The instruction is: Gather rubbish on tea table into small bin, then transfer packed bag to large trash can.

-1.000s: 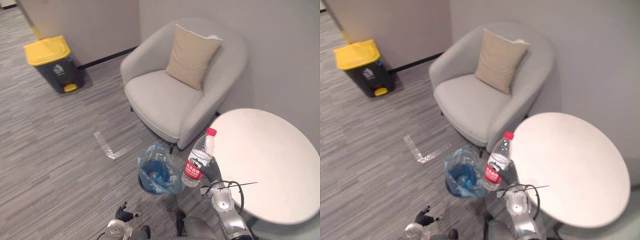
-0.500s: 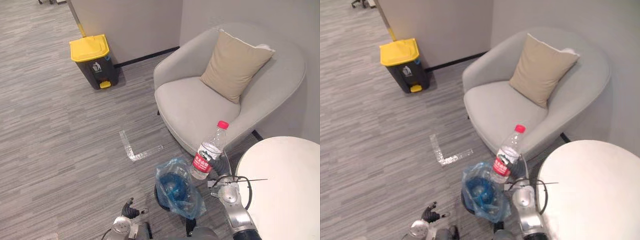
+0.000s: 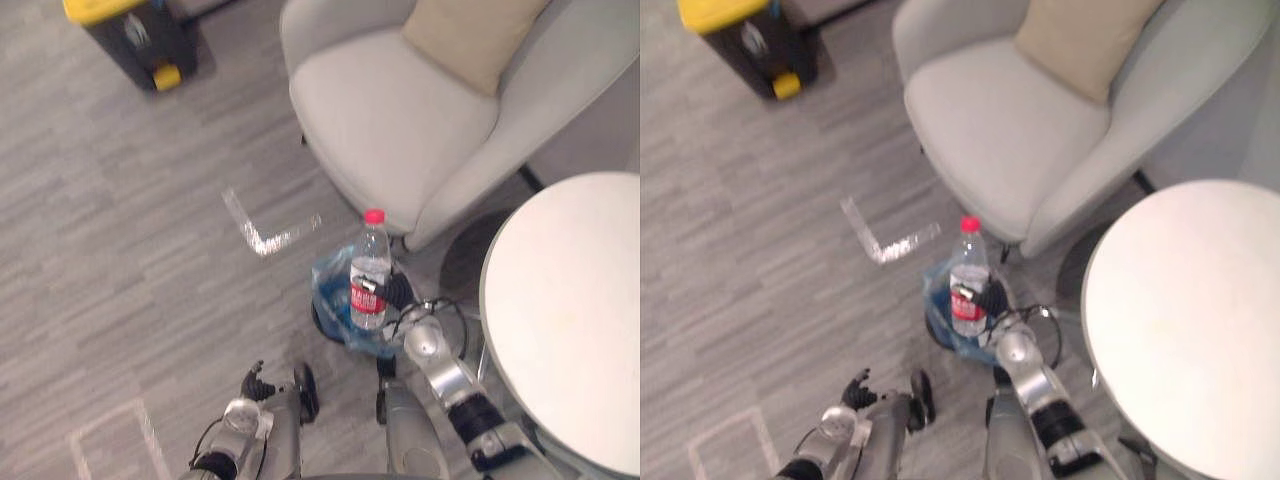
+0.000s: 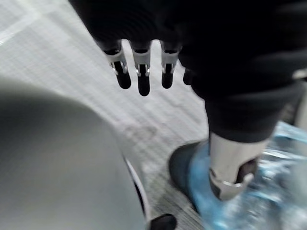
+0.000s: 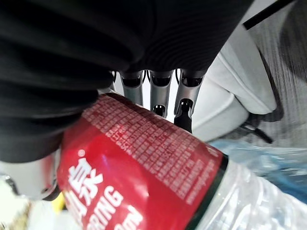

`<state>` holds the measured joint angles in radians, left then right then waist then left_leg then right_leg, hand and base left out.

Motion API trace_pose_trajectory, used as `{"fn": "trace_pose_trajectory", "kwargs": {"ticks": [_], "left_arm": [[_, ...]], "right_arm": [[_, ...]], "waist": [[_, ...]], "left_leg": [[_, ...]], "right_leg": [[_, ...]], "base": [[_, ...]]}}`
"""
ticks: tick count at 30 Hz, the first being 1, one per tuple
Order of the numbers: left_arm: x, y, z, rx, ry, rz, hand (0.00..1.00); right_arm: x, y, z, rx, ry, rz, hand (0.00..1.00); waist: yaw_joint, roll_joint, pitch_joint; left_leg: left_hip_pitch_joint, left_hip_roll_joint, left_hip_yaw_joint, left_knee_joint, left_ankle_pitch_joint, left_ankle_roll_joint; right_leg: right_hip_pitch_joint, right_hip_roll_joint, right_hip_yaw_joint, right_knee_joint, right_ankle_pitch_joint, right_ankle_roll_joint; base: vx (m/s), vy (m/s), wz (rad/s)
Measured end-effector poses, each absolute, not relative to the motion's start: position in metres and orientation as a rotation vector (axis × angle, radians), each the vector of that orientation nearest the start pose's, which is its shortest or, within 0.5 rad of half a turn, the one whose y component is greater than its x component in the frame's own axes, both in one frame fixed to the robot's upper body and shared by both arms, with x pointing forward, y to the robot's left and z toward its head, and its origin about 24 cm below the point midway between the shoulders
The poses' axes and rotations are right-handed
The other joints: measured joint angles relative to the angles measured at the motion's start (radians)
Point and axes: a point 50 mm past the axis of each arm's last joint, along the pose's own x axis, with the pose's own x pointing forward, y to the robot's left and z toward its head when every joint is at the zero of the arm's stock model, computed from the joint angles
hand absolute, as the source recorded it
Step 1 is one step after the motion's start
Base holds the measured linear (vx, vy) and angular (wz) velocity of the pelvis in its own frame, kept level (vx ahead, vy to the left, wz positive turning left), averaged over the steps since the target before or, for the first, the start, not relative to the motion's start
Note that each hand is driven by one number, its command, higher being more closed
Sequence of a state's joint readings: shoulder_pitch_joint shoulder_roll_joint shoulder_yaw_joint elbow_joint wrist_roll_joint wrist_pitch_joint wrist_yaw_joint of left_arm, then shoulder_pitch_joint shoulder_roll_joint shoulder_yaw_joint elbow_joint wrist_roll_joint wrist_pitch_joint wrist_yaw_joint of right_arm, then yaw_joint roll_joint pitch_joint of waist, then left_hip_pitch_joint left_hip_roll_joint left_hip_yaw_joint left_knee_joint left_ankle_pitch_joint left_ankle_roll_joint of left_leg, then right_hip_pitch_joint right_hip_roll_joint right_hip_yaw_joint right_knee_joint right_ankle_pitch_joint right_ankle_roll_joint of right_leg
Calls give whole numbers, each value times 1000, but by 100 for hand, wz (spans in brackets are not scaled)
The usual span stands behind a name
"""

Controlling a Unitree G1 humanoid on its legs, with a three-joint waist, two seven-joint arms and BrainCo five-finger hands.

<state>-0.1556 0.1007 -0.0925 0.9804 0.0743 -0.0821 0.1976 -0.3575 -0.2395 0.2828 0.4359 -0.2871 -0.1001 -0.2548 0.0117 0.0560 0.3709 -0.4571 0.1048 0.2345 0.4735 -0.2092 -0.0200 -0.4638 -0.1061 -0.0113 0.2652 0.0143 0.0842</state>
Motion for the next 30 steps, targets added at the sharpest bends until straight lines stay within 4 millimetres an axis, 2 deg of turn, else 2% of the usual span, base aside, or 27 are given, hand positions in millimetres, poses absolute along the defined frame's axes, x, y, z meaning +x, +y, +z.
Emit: {"fn": "trace_pose_trajectory", "kwargs": {"ticks": [2,5,7,8,9,10,12,15,18,21,22,27,30], "left_arm": [[217,177,-108,267,689,119,0],[240,177,-90,210,604,188,0],[265,171,-58,149,436,203,0],[270,169,-49,140,389,208,0],[275,165,-31,95,294,209,0],[273,164,-19,54,218,213,0],[268,167,-10,24,158,226,0],[258,172,-7,-24,134,255,0],[255,171,6,-62,74,252,0],[253,169,18,-93,19,239,0],[253,167,23,-105,-4,226,0],[254,167,44,-124,-107,216,0],[253,165,48,-126,-131,204,0]], "right_arm": [[321,-140,54,-648,-126,42,100],[334,-150,79,-660,-197,-41,100],[337,-157,107,-650,-296,-116,100],[338,-157,114,-649,-322,-125,100],[339,-159,127,-642,-368,-144,100],[340,-160,139,-632,-410,-167,100],[342,-162,150,-618,-445,-195,100],[347,-170,172,-634,-507,-244,100],[351,-176,184,-656,-534,-272,100],[356,-178,182,-664,-510,-275,100],[358,-180,182,-668,-497,-280,0],[363,-183,176,-680,-459,-291,0],[365,-185,171,-690,-434,-292,0]], "waist": [[8,2,20],[15,0,46],[31,1,54],[37,2,60],[42,4,66],[48,6,68],[53,5,75],[80,4,85],[102,1,103],[105,0,104],[105,0,104],[102,0,104],[102,-1,104]], "left_leg": [[-65,8,-4,41,-4,3],[-198,14,-16,111,-7,8],[-324,25,-30,164,-11,1],[-343,26,-34,171,-8,2],[-388,27,-41,189,-5,5],[-436,28,-52,211,-3,6],[-480,31,-63,235,1,10],[-593,33,-86,274,7,10],[-660,20,-105,284,20,2],[-699,15,-113,299,23,0],[-709,11,-115,300,23,0],[-752,5,-133,300,25,-5],[-767,5,-135,298,27,-8]], "right_leg": [[-59,0,-3,34,1,-1],[-185,-5,-8,101,2,-2],[-299,-7,-19,147,2,-4],[-315,-10,-23,157,3,-6],[-360,-14,-31,184,-3,-12],[-407,-17,-36,215,-13,-16],[-451,-19,-44,249,-25,-22],[-560,-29,-68,319,-48,-32],[-632,-51,-91,376,-77,-42],[-676,-66,-103,422,-104,-46],[-689,-72,-104,438,-114,-47],[-730,-85,-127,465,-140,-55],[-748,-86,-132,474,-147,-60]], "base": [[-207,-4,5],[-212,5,9],[-177,-15,11],[-143,-20,20],[-109,-24,20],[-93,-22,18],[-58,-25,16],[-29,-18,20],[8,-16,32],[41,-13,28],[37,-15,18],[34,-12,14],[45,-16,7]]}}
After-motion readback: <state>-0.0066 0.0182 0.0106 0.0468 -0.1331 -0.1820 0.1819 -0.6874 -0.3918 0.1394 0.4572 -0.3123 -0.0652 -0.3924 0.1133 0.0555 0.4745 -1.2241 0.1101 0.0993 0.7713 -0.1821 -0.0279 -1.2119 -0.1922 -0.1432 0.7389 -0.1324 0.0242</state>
